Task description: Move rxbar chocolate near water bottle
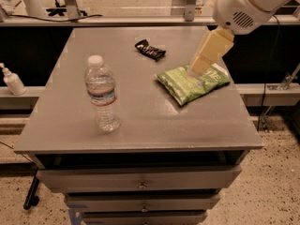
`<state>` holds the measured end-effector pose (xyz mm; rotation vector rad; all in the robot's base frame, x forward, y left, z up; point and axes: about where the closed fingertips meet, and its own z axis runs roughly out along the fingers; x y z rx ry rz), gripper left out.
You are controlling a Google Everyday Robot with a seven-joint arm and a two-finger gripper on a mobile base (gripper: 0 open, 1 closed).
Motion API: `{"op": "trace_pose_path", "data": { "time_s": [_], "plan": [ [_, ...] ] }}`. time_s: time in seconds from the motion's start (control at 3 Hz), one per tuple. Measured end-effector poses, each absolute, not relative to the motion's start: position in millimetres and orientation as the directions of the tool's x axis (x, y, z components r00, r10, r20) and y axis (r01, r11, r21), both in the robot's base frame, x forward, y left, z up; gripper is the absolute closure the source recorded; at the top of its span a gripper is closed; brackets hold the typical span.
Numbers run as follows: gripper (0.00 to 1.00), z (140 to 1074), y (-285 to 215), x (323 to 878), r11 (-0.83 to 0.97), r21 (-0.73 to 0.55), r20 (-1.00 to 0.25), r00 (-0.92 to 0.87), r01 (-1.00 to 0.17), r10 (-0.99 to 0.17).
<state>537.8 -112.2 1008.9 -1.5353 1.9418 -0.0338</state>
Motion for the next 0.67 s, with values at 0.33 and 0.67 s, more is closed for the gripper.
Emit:
{"op": "trace_pose_path", "data": {
  "time_s": [0.33, 0.67],
  "plan": [
    [0.00, 986, -87, 575, 0.347, -0.372, -0.527, -0.112, -0.861, -0.842],
    [0.00, 962, -62, 619, 0.396, -0.326, -0.592, -0.141, -0.859, -0.793]
  ]
}}
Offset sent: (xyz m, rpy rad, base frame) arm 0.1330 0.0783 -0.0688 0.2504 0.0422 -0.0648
